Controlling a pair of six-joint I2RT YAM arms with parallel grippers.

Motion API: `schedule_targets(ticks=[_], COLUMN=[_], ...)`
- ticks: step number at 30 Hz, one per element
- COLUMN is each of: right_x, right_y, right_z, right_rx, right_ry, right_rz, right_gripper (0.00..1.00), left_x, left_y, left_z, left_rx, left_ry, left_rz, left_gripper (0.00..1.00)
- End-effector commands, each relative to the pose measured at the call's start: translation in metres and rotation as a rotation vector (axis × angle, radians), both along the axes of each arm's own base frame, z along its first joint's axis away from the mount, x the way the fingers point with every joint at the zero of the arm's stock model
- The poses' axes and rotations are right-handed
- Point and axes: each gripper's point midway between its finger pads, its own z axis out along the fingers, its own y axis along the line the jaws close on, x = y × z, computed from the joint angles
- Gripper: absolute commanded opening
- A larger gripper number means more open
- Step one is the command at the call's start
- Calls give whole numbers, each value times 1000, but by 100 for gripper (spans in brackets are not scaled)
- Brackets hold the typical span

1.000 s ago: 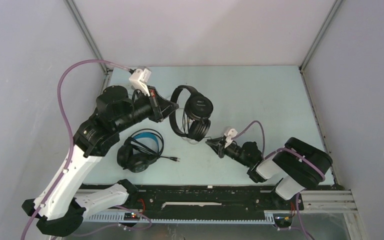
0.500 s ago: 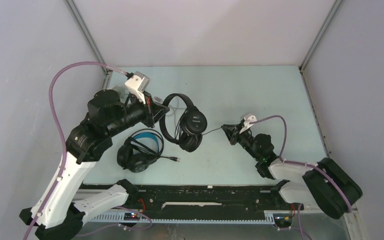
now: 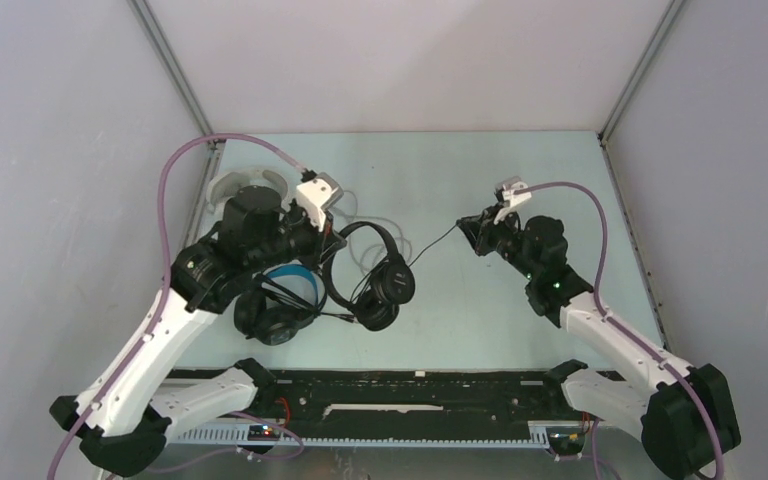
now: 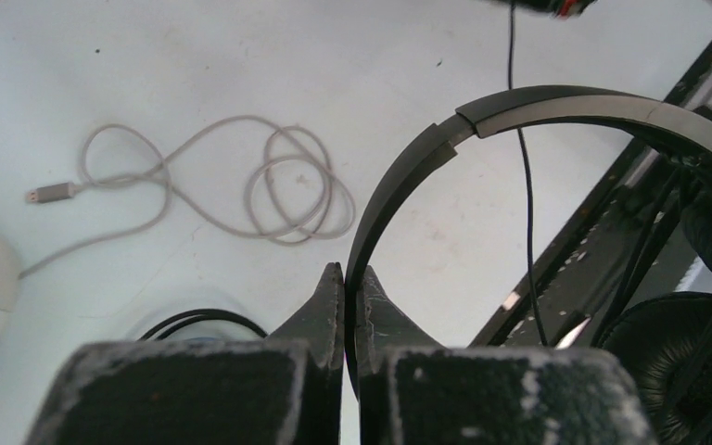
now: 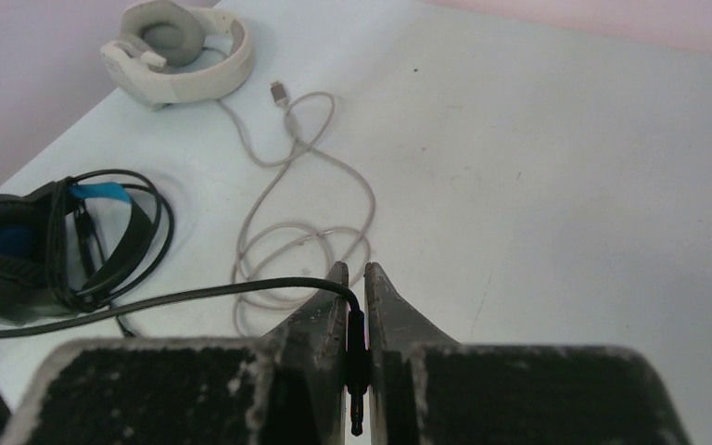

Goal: Wrap the headphones
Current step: Wrap the headphones cable around the headphones.

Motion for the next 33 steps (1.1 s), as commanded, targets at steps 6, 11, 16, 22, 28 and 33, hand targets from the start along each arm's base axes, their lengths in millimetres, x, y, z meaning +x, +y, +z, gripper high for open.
schedule_targets(ticks=[6, 11, 16, 22, 28, 33], right_x=[-22, -31, -47, -71, -94, -120], right_y=[20, 29, 45, 65, 85, 113], right_z=[57, 84, 103, 127, 148, 150], right_rx=[-11, 16, 48, 100, 164, 191], right_ry=[113, 143, 151, 140, 139, 168], right_rz=[160, 204, 278, 376, 465, 556], right_gripper=[0, 0, 0, 0, 0, 0], left_x=[26, 34, 42, 52, 60, 67], left_y=[14, 18, 20, 20, 19, 18], left_z=[-39, -58, -73, -81, -81, -84], left_rx=[270, 388, 479, 528, 535, 531], left_ry=[-60, -72, -52, -49, -27, 3], left_rz=[85, 105, 133, 168, 231, 291], left_gripper=[0, 0, 0, 0, 0, 0])
